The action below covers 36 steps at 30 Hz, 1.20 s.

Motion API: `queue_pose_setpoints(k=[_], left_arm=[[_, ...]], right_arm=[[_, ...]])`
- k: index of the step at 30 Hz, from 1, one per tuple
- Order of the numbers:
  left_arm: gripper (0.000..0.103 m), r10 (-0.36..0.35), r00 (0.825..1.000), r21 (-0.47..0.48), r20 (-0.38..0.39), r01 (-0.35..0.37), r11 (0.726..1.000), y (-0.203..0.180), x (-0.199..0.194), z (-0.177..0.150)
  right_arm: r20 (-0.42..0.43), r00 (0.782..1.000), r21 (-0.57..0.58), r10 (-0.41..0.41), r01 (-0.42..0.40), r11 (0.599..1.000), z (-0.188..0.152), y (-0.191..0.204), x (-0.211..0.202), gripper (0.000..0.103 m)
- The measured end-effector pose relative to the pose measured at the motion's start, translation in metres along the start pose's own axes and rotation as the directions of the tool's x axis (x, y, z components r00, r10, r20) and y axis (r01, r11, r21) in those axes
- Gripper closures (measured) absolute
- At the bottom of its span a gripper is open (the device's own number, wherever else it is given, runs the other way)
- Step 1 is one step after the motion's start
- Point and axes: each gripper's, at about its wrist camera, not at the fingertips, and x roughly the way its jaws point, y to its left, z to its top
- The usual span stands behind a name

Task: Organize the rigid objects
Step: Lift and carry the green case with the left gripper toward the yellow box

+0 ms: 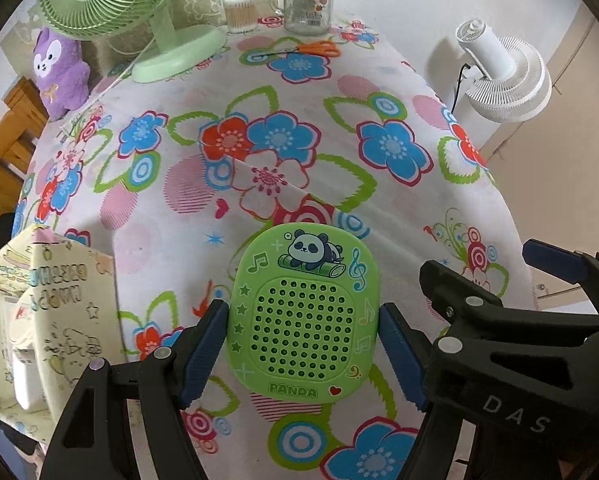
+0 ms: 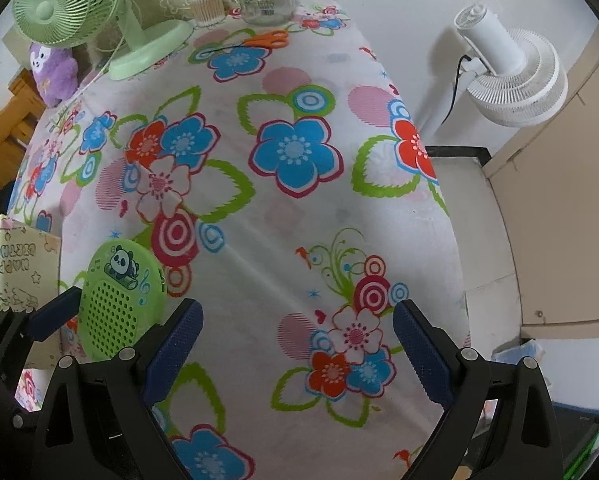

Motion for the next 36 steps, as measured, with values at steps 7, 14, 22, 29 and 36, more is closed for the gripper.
queue_pose_setpoints(k=[7,14,22,29,36], left_arm=[[0.026,0.0,1.0,0.006,0.026,0.0,1.0,0.013,-0.021,0.0],[0.026,-0.003,0.999,-0.003,0.04,0.003,1.0,0.028,-0.039,-0.002],[0.026,0.002,0.998,-0.001,0.065,-0.001,1.0,0.043,-0.06,-0.005],[0.026,-0.001,0.996,0.005,0.087,0.0,1.0,0.053,-0.076,-0.006],[0.026,-0.003,0.994,0.019,0.109,0.001,1.0,0.062,-0.09,-0.008]], right_arm=[[0.029,1.0,0.0,-0.002,0.002,1.0,0.002,0.016,-0.021,0.005],[0.054,0.999,-0.002,-0.001,0.001,1.0,0.001,0.034,-0.039,0.005],[0.086,0.996,-0.005,-0.004,0.005,1.0,-0.001,0.051,-0.061,0.005],[0.109,0.994,0.002,-0.015,0.015,1.0,-0.003,0.064,-0.078,0.005],[0.129,0.991,0.015,-0.028,0.026,1.0,-0.004,0.074,-0.091,0.005]])
